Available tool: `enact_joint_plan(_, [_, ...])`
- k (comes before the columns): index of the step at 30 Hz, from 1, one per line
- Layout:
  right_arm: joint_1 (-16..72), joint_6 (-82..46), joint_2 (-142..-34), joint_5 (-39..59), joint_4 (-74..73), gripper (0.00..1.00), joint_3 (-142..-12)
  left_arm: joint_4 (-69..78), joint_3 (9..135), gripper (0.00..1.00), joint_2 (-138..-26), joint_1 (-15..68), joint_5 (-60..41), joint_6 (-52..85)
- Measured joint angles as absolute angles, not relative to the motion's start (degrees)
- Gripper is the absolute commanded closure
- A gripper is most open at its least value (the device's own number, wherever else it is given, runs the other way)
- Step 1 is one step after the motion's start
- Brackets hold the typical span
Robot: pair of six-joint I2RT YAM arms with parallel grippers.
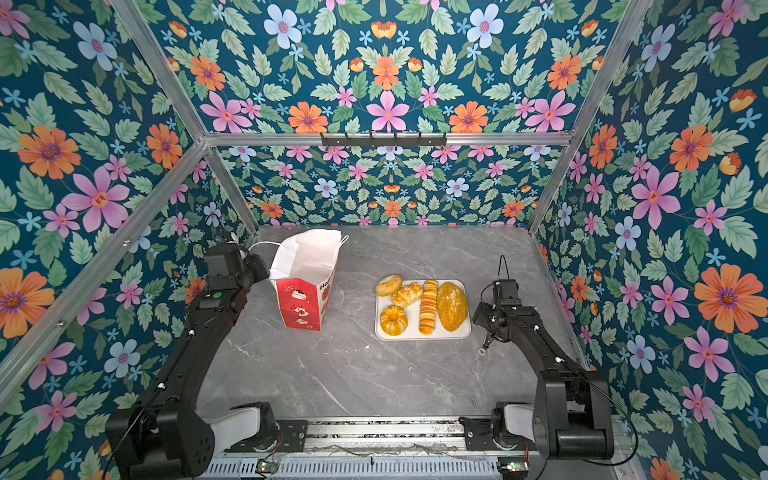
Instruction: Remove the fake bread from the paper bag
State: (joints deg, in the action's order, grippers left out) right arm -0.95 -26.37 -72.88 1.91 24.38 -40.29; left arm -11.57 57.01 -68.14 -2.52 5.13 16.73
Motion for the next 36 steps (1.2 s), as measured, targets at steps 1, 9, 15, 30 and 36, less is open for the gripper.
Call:
enact_joint_plan(1, [-0.95, -26.37, -72.79, 1.93, 24.29, 0.26, -40.23, -11.86, 57.25, 0.76, -68.34, -2.52, 5.56, 16.6])
enact_joint_plan(9, [-0.95, -26.35, -72.16, 2.37, 24.27, 0.26, -39.77, -17.23, 60.64, 0.66, -70.17, -2.96, 8.64, 15.92])
enact_joint_plan(15, [-0.93, -26.17, -71.83, 2.37, 24.14, 0.26, -39.57, -21.47, 63.72, 0.61, -71.11, -3.46, 11.22, 13.93])
enact_joint_plan(30, [-0.93, -25.74, -71.79, 2.83, 24.01, 0.26, -39.57, -24.47, 67.83, 0.28, -67.61, -4.47, 5.74, 13.43])
enact_joint_plan(36, [-0.93, -25.71, -71.77, 2.85, 24.01, 0.26, -39.57, -26.55, 70.39, 0.0, -65.67, -4.51, -0.93, 14.63])
